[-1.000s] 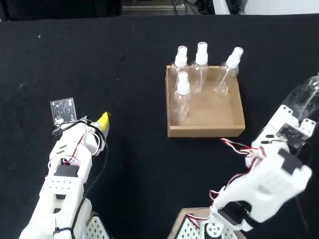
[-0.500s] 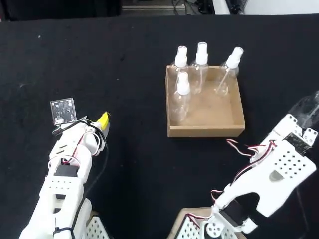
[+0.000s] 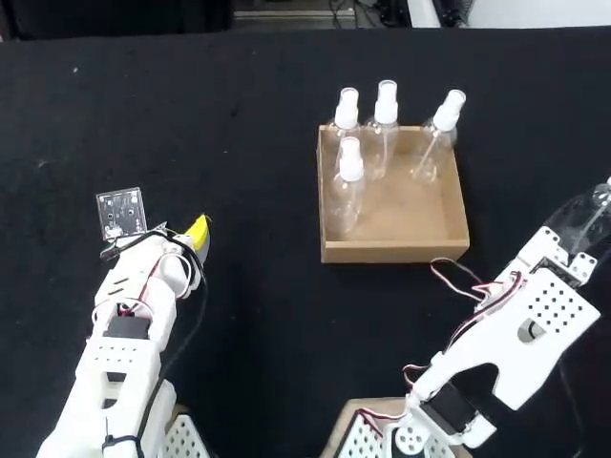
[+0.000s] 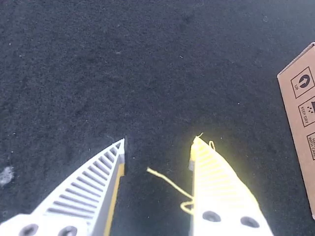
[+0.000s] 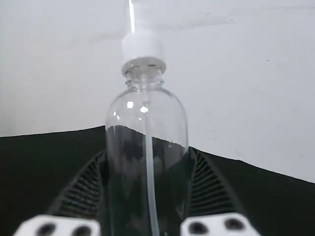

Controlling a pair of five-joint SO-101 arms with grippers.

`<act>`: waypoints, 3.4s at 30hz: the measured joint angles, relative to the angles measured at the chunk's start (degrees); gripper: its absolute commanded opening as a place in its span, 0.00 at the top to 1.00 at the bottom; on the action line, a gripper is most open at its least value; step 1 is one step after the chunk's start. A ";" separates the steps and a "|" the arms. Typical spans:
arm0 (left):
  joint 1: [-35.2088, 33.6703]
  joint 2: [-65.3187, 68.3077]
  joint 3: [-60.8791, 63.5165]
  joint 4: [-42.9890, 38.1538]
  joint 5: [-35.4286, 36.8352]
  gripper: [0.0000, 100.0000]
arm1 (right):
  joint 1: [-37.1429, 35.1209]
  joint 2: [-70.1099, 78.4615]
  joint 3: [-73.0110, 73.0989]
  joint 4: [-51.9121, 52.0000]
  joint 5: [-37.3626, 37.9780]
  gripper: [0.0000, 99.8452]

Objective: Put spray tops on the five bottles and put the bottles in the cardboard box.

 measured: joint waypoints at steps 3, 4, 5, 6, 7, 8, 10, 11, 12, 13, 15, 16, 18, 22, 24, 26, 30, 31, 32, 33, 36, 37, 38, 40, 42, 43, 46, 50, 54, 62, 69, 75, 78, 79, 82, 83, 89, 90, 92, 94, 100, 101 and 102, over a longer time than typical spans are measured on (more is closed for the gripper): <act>0.00 0.00 0.00 0.00 0.00 0.79 | 0.09 0.79 -0.62 -0.09 0.00 0.99; 0.00 0.00 0.00 0.00 0.00 0.79 | 0.09 0.97 -0.70 -0.09 0.00 0.99; 0.00 0.00 0.00 0.00 0.00 0.79 | 0.09 1.05 -0.79 -0.09 0.00 0.99; 0.00 0.00 0.00 0.00 0.00 0.79 | 0.09 1.05 -0.79 -0.09 0.00 0.99; 0.00 0.00 0.00 0.00 0.00 0.79 | 0.09 1.23 -0.88 -0.09 0.00 0.99; 0.00 0.00 0.00 0.00 0.00 0.79 | 0.09 1.49 -0.88 -0.09 0.00 0.99; 0.00 0.00 0.00 0.00 0.00 0.79 | 0.09 1.85 -1.14 -0.09 0.00 0.99; 0.00 0.00 0.00 0.00 0.00 0.79 | 0.09 1.93 -1.23 -0.09 0.00 0.99; 0.00 0.00 0.00 0.00 0.00 0.79 | 0.09 1.93 -1.23 -0.09 0.00 0.99; 0.00 0.00 0.00 0.00 0.00 0.79 | 0.09 2.29 -1.41 -0.09 0.00 0.99; 0.00 0.00 0.00 0.00 0.00 0.79 | 0.09 2.37 -1.41 -0.09 0.00 0.99; 0.00 0.00 0.00 0.00 0.00 0.79 | 0.09 2.37 -1.41 -0.09 0.00 0.99; 0.00 0.00 0.00 0.00 0.00 0.79 | 0.09 2.37 -1.41 -0.09 0.00 0.99; 0.00 0.00 0.00 0.00 0.00 0.79 | 0.09 2.37 -1.41 -0.09 0.00 0.89; 0.00 0.00 0.00 0.00 0.00 0.79 | 0.09 2.37 -1.41 -0.09 0.00 0.82; 0.00 0.00 0.00 0.00 0.00 0.79 | 0.09 2.37 -1.41 -0.09 0.00 0.77; 0.00 0.00 0.00 0.00 0.00 0.79 | 0.09 2.37 -1.41 -0.09 0.00 0.76; 0.00 0.00 0.00 0.00 0.00 0.79 | 0.09 2.37 -1.41 -0.09 0.00 0.76; 0.00 0.00 0.00 0.00 0.00 0.79 | 0.09 2.37 -1.41 -0.09 0.00 0.76; 0.00 0.00 0.00 0.00 0.00 0.79 | 0.09 2.37 -1.41 -0.09 0.00 0.75; 0.00 0.00 0.00 0.00 0.00 0.79 | 0.09 2.37 -1.41 -0.09 0.00 0.75; 0.00 0.00 0.00 0.00 0.00 0.79 | 0.09 2.37 -1.41 -0.09 0.00 0.75; 0.00 0.00 0.00 0.00 0.00 0.79 | 0.09 2.37 -1.41 -0.09 0.00 0.75; 0.00 0.00 0.00 0.00 0.00 0.79 | 0.09 2.37 -1.41 -0.09 0.00 0.75; 0.00 0.00 0.00 0.00 0.00 0.79 | 0.09 2.37 -1.41 -0.09 0.00 0.75; 0.00 0.00 0.00 0.00 0.00 0.79 | 0.09 2.37 -1.41 -0.09 0.18 0.75; 0.00 0.00 0.00 0.00 0.00 0.79 | 0.09 2.37 -1.41 -0.09 0.18 0.75; 0.00 0.00 0.00 0.00 0.00 0.79 | 0.09 2.37 -1.41 -0.09 0.18 0.67; 0.00 0.00 0.00 0.00 0.00 0.79 | 0.09 2.37 -1.41 -0.09 0.44 0.63; 0.00 0.00 0.00 0.00 0.00 0.79 | 0.09 1.67 -1.05 -0.09 0.44 0.67; 0.09 0.00 0.00 0.00 0.00 0.79 | -0.09 -8.88 13.98 0.00 0.44 0.67; 0.09 0.00 0.00 0.00 0.00 0.79 | -0.53 -16.00 20.13 0.00 0.44 0.67; 0.09 0.00 0.00 0.00 0.00 0.79 | -0.53 -19.16 23.21 0.00 0.44 0.67; 0.09 0.00 0.00 0.00 0.00 0.79 | -0.53 -20.48 24.70 0.00 0.44 0.67; 0.09 0.00 0.00 0.00 0.00 0.79 | -0.53 -25.49 30.07 0.00 0.44 0.67; 0.09 0.00 0.00 0.00 0.00 0.79 | -0.53 -27.52 32.00 0.00 0.44 0.67; 0.09 0.00 0.00 0.00 0.00 0.79 | -0.44 -39.56 43.69 0.00 0.44 0.67; 0.09 0.00 0.00 0.00 0.00 0.79 | 0.18 -41.14 45.19 0.00 0.44 0.67; 0.09 0.00 0.00 0.00 0.00 0.79 | 2.46 -43.87 47.74 0.00 0.44 0.67; 0.09 0.00 0.00 0.00 0.00 0.79 | 4.04 -45.27 49.58 0.00 0.44 0.67; 0.09 0.00 0.00 0.00 0.00 0.79 | 3.96 -49.14 50.81 5.80 2.02 0.67; 0.09 0.00 0.00 0.00 0.00 0.79 | 3.96 -50.29 50.81 8.09 3.25 0.67; 0.09 0.00 0.00 0.00 0.00 0.79 | 3.96 -51.69 50.81 10.55 4.48 0.67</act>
